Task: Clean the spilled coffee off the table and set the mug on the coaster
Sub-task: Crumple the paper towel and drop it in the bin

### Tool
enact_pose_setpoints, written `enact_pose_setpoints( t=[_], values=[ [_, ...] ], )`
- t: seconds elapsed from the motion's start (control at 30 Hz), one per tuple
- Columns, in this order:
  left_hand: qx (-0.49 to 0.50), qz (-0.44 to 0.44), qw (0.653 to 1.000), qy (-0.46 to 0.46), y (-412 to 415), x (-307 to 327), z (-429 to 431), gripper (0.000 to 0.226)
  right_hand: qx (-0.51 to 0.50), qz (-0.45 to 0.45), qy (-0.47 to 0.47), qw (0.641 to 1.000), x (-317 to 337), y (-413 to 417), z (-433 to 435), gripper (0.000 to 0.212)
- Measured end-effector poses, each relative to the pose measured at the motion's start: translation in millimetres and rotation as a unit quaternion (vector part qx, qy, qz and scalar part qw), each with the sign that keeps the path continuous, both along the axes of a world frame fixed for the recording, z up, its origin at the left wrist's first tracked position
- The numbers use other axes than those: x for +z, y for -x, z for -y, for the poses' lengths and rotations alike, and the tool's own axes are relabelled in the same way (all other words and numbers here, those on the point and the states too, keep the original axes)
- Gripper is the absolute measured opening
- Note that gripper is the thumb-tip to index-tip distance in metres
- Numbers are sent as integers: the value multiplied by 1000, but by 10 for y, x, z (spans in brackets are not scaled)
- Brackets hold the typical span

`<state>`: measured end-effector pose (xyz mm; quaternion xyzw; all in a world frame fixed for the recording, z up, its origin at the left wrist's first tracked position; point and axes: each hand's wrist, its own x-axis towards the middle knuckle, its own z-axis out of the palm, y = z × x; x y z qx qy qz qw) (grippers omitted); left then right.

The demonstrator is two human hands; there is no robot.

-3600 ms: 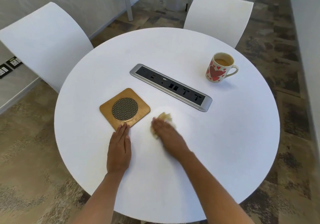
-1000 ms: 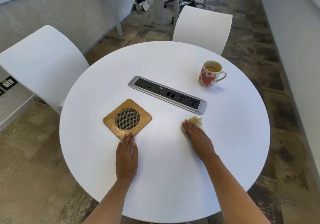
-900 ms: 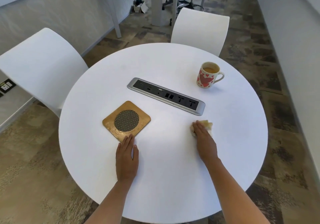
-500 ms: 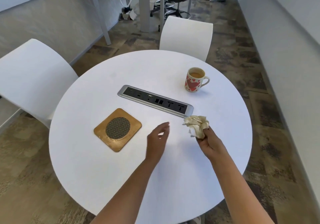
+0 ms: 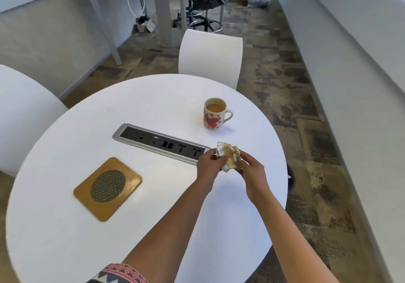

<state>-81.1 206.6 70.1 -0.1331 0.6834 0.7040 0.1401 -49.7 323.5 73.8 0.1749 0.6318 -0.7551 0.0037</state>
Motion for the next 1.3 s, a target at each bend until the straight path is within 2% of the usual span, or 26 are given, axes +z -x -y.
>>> enact_pose_setpoints(
  t=[0.13, 0.2, 0.27, 0.37, 0.53, 0.67, 0.8, 0.93, 1.1, 1.2, 1.3],
  values=[
    [0, 11, 999, 44, 268, 10, -357, 17, 102, -47, -163, 980, 11, 240, -349, 38],
    [-21, 10, 999, 41, 414, 24, -557, 24, 102, -54, -278, 954, -44, 389, -541, 49],
    [-45, 7, 999, 5, 568, 19, -745, 22, 76, -70, -343, 934, -93, 543, -733, 47],
    [-76, -5, 997, 0, 792, -14, -1029, 17, 30, -77, -354, 931, -135, 790, -1047, 34],
    [-130, -42, 983, 123, 1094, -149, -1436, 27, -31, -30, -384, 922, -287, 1158, -1593, 24],
    [-147, -130, 950, 242, 1313, -327, -1682, 32, -91, 33, -421, 902, -488, 1458, -2106, 27],
    [-163, -226, 890, 360, 1505, -551, -1827, 35, -149, 84, -420, 891, -711, 1632, -2569, 26],
    [-188, -257, 840, 439, 1657, -779, -1908, 42, -164, 135, -461, 862, -965, 1737, -2911, 28],
    [-211, -267, 798, 498, 1746, -1062, -1936, 47, -155, 187, -490, 837, -1208, 1881, -3151, 23],
    [-192, -287, 783, 517, 1736, -1174, -1932, 47, -128, 211, -491, 836, -1337, 1976, -3267, 28],
    [-175, -300, 784, 515, 1753, -1201, -1957, 47, -56, 238, -510, 825, -1450, 2039, -3361, 44]
  ],
)
